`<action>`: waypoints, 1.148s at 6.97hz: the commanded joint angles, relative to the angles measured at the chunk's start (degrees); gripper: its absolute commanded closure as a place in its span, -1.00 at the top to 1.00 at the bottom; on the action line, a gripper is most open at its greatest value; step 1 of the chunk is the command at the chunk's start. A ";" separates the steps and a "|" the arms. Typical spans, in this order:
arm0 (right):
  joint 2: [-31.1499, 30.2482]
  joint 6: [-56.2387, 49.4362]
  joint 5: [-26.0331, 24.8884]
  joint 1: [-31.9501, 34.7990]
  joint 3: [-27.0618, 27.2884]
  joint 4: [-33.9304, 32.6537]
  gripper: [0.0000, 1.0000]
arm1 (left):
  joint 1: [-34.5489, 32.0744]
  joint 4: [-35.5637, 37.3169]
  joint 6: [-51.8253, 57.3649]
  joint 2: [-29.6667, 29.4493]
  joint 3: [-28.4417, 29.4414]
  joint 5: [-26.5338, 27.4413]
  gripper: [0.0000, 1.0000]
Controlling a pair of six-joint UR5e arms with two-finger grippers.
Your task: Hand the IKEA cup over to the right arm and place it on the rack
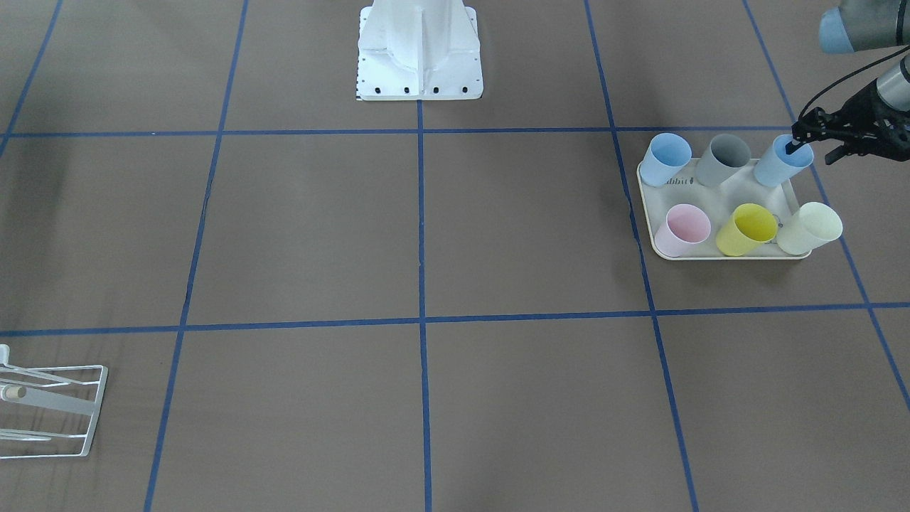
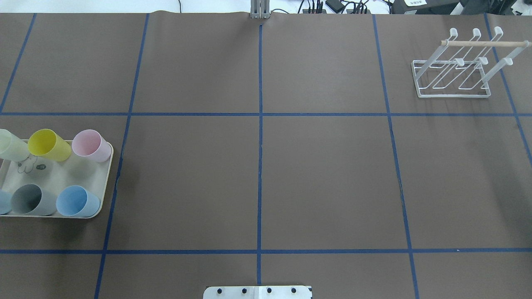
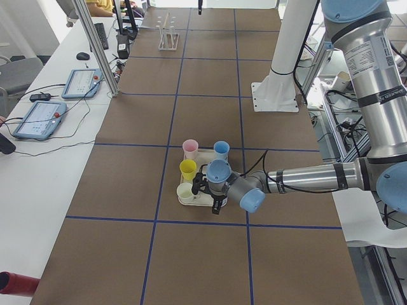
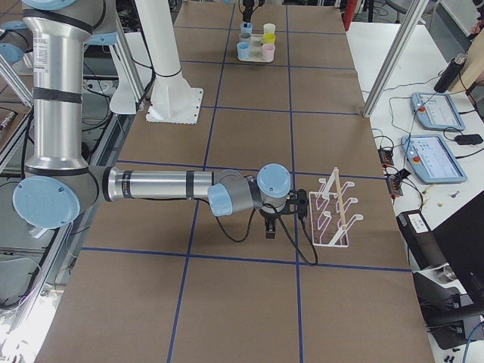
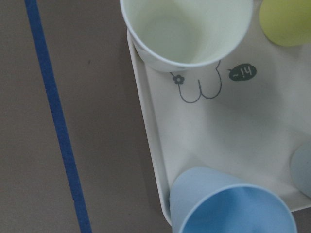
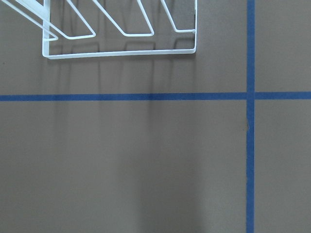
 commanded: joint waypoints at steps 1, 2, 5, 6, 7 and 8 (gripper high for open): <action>-0.32 -0.04 0.00 -0.06 -0.25 -0.01 1.00 | 1.54 0.02 -0.06 -0.33 0.47 -0.77 -0.22; -0.67 -0.04 0.00 -0.06 -0.17 -0.01 1.00 | 2.07 -0.07 -0.23 -0.33 0.99 -0.87 -0.94; -0.59 0.05 1.48 -0.06 0.01 -0.10 1.00 | 1.55 -0.42 -4.54 -0.25 -1.37 -1.04 -1.00; 0.11 0.14 2.28 -0.06 -0.25 -0.10 1.00 | 0.24 -0.59 -4.37 -0.25 -2.07 -1.13 -1.00; 0.46 0.14 2.37 -0.06 0.00 -0.10 1.00 | -4.99 0.54 -3.67 -0.16 -4.69 -1.31 -1.00; 1.94 0.14 2.37 -0.14 0.01 -0.10 1.00 | -7.13 6.64 -3.40 -0.42 -7.59 -1.22 -1.00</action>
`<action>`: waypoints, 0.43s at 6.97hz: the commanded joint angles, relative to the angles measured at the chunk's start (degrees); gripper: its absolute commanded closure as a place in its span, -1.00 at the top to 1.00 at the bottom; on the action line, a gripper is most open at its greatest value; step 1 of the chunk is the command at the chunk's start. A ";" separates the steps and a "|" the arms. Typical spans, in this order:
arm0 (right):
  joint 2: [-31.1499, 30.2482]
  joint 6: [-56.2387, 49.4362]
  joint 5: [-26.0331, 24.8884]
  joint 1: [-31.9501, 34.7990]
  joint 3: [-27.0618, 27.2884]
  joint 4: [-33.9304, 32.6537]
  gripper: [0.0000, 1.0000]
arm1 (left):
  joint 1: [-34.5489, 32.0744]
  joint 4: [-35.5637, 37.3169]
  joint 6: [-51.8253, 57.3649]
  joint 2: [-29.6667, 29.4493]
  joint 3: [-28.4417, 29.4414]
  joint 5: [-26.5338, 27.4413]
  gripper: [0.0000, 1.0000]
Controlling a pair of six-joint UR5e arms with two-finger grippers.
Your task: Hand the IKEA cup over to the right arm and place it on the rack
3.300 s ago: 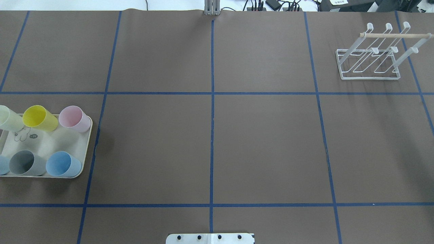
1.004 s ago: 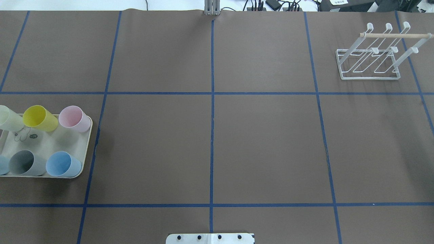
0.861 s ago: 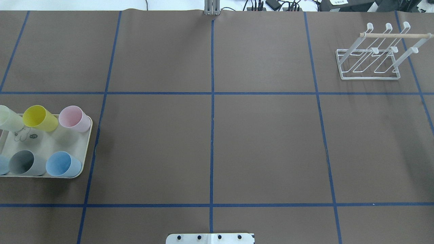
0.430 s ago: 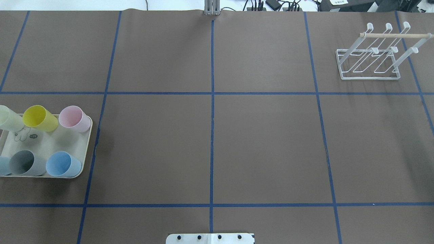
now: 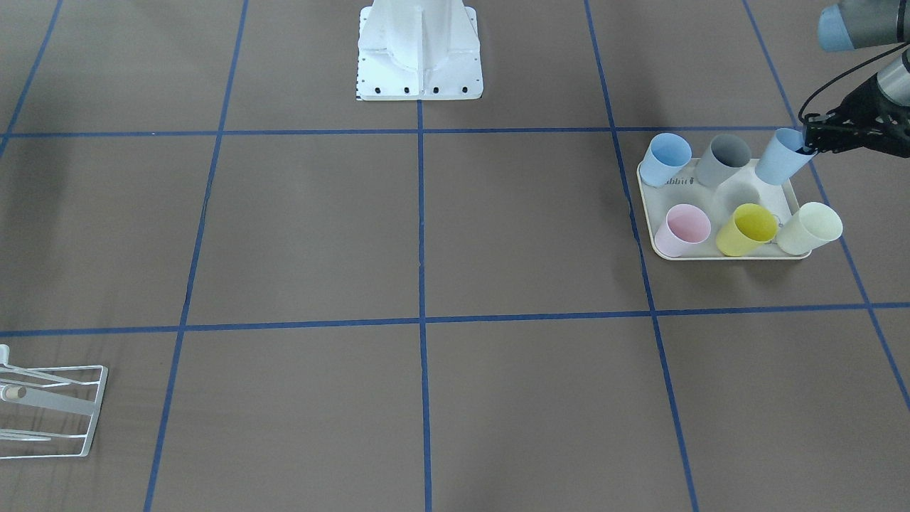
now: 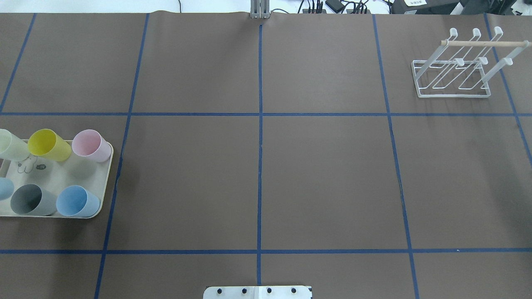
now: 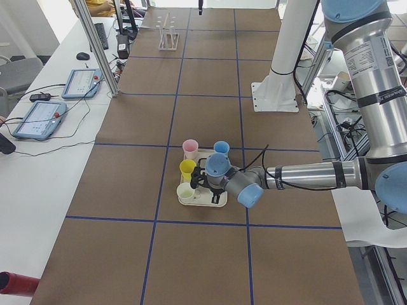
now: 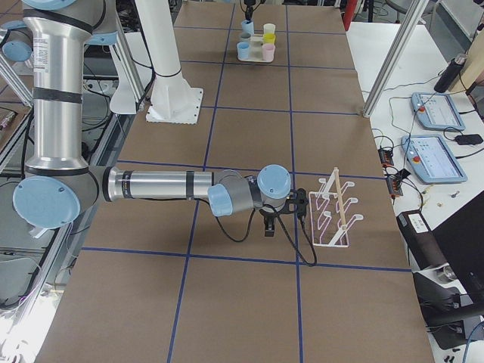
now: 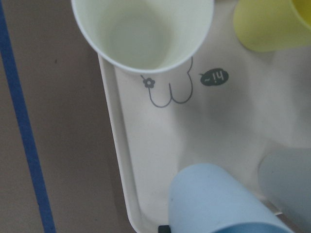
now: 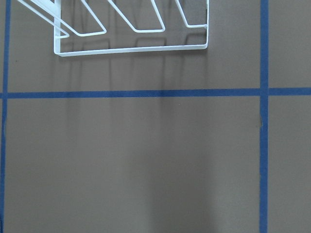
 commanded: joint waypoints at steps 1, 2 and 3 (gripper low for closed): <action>3.43 1.41 0.08 -0.84 -0.02 0.00 1.00 | -6.51 13.21 0.32 -1.99 -7.51 0.00 -1.00; 6.67 5.68 0.08 -2.50 -0.02 0.00 1.00 | -7.15 24.08 0.32 -11.05 -9.56 0.08 -1.00; 10.53 12.16 -0.01 -4.52 0.15 0.09 1.00 | -7.34 28.19 -2.98 -19.32 -10.18 0.00 -1.00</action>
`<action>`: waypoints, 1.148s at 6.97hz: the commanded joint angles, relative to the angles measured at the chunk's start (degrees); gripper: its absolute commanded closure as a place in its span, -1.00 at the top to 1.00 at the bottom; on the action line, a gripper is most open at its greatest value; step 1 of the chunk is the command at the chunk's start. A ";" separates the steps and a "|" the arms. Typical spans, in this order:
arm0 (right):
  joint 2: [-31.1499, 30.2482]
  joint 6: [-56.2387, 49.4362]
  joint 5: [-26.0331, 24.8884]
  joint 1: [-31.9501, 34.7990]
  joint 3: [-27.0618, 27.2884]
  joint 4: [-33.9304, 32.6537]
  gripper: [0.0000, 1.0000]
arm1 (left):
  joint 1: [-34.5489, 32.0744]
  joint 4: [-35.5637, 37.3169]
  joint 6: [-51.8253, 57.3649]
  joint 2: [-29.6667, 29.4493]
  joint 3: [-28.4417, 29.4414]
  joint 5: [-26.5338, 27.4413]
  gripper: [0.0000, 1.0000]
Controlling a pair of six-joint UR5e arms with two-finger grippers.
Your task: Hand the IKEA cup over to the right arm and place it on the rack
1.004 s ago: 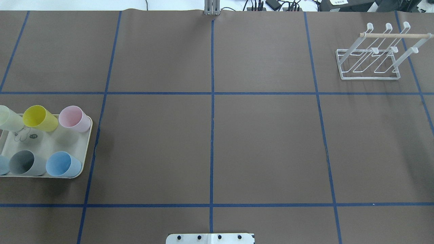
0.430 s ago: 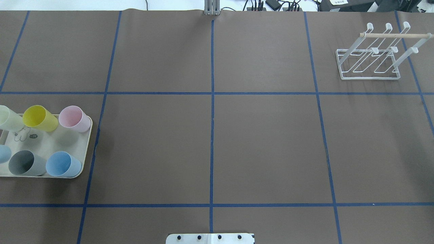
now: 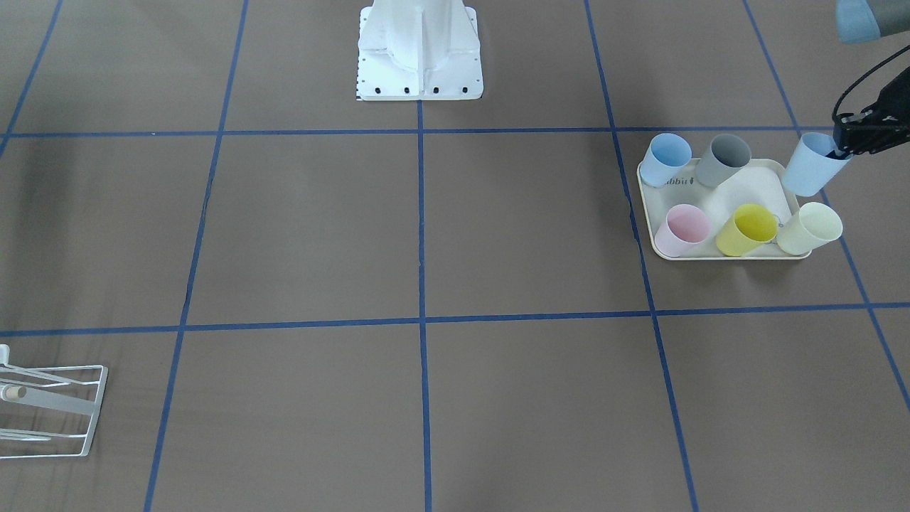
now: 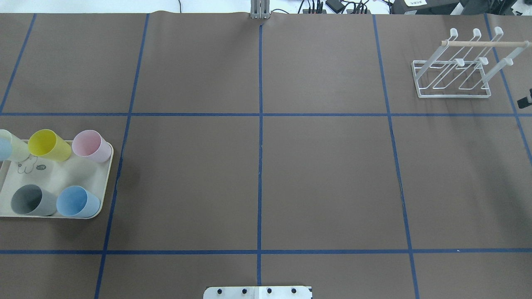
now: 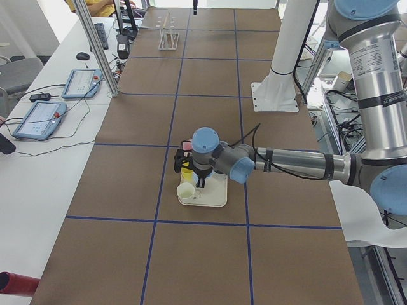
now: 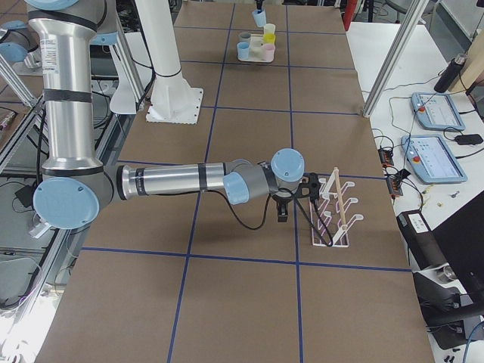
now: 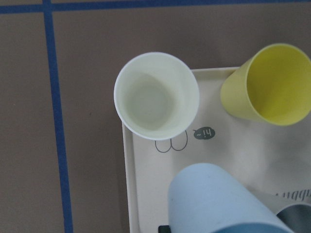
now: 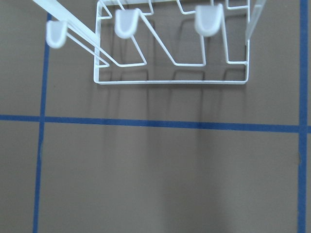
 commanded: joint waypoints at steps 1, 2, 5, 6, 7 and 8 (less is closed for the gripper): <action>7.14 12.59 -0.16 -4.16 1.87 0.07 1.00 | -0.58 6.36 -9.73 -10.84 -3.54 -3.25 -1.00; 10.83 20.05 -0.25 -6.88 3.19 0.16 1.00 | -0.58 4.01 -17.73 -14.77 -4.77 -6.76 -1.00; 22.25 42.72 -1.04 -18.56 5.76 2.42 1.00 | 7.46 -6.14 -43.11 -23.66 -5.94 -8.21 -1.00; 23.16 51.67 -2.52 -21.64 5.32 11.76 1.00 | 11.25 -14.74 -53.30 -28.30 -1.40 -7.95 -1.00; 23.26 63.77 -10.63 -26.89 4.97 25.08 0.99 | 14.77 -24.92 -62.80 -32.78 3.95 -3.51 -1.00; 23.60 76.68 -18.71 -32.08 4.44 36.00 0.99 | 18.11 -37.55 -72.38 -33.61 6.96 2.89 -1.00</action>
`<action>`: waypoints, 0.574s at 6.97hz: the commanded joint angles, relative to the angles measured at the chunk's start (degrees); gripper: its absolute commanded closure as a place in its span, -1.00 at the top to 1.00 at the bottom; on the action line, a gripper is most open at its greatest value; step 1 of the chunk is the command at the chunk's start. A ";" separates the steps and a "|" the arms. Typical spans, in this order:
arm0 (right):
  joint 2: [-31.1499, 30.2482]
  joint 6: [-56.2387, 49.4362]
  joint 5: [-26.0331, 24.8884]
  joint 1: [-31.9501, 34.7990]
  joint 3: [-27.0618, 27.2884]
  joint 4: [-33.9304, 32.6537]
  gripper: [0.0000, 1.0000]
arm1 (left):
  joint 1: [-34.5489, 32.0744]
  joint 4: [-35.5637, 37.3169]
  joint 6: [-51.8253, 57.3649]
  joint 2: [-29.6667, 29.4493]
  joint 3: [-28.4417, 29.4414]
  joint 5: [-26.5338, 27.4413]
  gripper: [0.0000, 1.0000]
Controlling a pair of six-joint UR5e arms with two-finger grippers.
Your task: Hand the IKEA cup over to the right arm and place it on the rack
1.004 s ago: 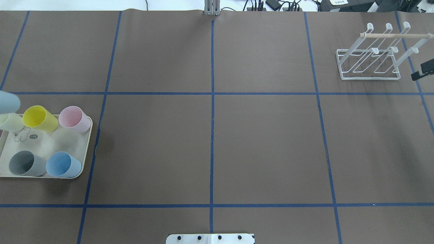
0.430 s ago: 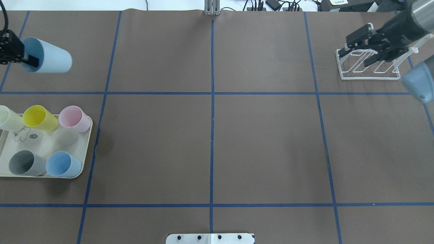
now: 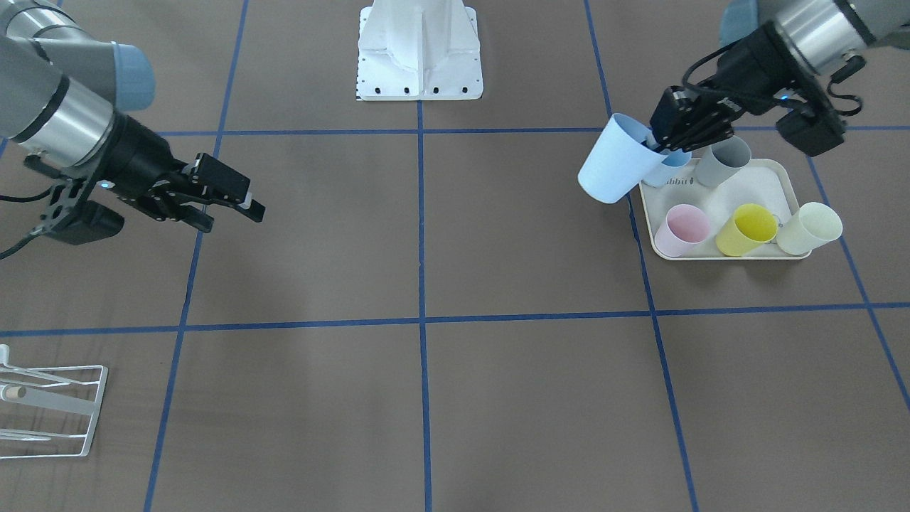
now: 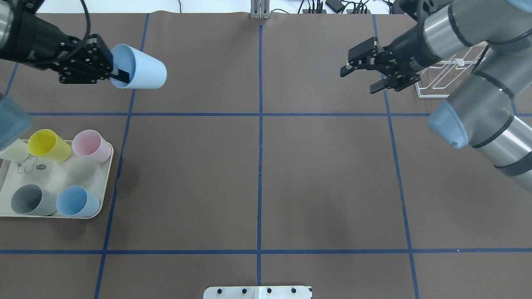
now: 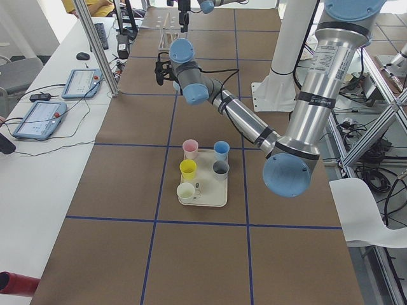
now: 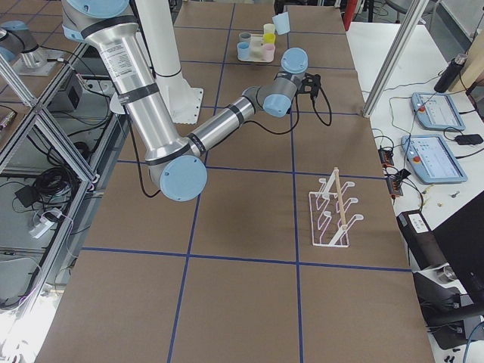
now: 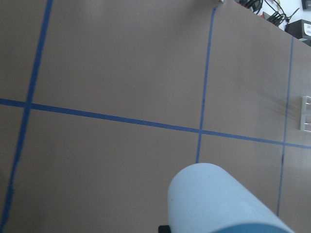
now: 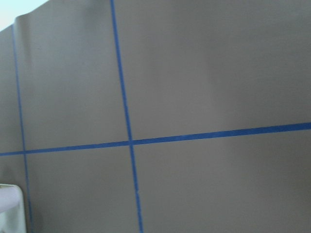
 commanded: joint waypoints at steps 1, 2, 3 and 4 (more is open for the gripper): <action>1.09 20.30 -15.47 -10.00 -0.54 20.91 0.99 | 5.72 -27.56 -19.52 -3.08 9.17 11.64 -1.00; 1.27 26.79 -20.23 -12.65 -0.45 26.90 0.99 | 8.87 -43.97 -29.70 -5.17 15.48 19.61 -1.00; 1.28 32.34 -23.50 -13.37 -0.71 33.92 0.98 | 10.03 -57.53 -41.63 -6.85 21.20 25.61 -1.00; 1.36 41.44 -27.62 -14.16 -0.72 37.91 0.97 | 11.26 -67.94 -49.84 -8.61 25.78 29.67 -1.00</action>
